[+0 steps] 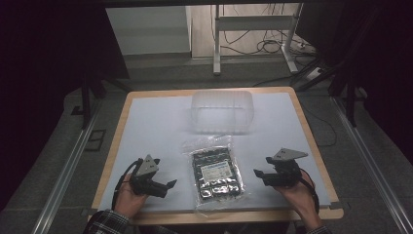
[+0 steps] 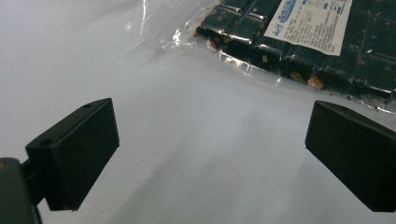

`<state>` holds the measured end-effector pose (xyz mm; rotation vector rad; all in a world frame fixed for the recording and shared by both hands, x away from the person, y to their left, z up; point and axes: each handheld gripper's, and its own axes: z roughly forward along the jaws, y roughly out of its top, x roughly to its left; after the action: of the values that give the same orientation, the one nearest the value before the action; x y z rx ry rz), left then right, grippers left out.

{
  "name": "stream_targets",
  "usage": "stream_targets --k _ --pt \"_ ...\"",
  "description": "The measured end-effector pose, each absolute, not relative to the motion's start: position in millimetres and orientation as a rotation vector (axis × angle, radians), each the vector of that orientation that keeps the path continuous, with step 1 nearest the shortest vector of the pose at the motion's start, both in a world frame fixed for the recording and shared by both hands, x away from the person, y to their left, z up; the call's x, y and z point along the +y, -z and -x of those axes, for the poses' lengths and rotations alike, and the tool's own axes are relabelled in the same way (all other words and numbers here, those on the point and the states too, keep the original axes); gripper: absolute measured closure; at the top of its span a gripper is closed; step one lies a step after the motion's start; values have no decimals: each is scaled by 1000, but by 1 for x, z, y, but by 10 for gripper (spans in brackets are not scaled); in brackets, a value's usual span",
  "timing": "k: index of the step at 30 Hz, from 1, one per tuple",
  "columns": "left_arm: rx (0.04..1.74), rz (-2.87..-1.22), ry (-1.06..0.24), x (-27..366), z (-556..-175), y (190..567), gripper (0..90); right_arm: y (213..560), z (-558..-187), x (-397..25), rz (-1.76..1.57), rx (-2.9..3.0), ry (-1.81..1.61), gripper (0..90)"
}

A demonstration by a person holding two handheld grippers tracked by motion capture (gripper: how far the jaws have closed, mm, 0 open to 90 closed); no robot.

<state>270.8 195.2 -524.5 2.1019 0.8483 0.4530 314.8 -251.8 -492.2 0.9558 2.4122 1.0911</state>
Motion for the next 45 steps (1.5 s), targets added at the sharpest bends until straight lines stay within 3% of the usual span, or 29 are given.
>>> stream_targets --k 9,20,45 --pt "852 -2092 -467 197 -272 525 27 494 -316 -251 -954 2410 -1091 275" --pt "832 -2103 -476 195 -271 525 26 492 -314 -250 -980 2402 -1115 338" --pt "798 -2112 -488 192 -270 525 29 491 -307 -229 -826 2474 -1079 654"
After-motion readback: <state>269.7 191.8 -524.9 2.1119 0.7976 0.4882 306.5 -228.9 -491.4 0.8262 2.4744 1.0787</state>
